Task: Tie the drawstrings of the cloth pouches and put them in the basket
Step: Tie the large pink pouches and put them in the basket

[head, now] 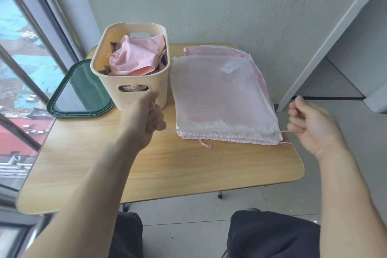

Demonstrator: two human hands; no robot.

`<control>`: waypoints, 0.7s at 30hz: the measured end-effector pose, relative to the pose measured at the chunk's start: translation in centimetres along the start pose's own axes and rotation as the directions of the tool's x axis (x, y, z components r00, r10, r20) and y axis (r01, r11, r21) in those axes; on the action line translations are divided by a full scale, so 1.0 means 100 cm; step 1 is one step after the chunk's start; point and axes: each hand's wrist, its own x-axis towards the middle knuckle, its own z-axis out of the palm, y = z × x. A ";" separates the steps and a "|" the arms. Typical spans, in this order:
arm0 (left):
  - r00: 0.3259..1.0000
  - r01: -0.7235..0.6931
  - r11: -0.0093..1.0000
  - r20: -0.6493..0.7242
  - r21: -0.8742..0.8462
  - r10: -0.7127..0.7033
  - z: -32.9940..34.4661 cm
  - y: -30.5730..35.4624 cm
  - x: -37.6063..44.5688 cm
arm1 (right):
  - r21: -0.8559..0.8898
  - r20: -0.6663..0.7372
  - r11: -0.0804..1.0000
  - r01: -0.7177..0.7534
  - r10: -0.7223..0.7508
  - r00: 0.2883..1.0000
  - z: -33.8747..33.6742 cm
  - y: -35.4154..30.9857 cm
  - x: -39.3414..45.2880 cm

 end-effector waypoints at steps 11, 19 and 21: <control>0.875 -0.390 0.128 0.324 0.912 0.361 -0.015 -0.011 -0.002 | -0.764 0.204 0.575 0.292 -0.214 0.955 -0.006 0.002 -0.008; 0.954 -0.279 -0.045 0.282 0.959 0.101 -0.017 -0.016 -0.008 | -0.856 0.344 0.411 0.315 -0.004 0.939 0.039 0.015 -0.022; 0.965 -0.258 0.031 0.256 0.966 0.058 -0.018 -0.015 -0.008 | -0.846 0.361 0.425 0.322 0.013 0.932 0.041 0.015 -0.023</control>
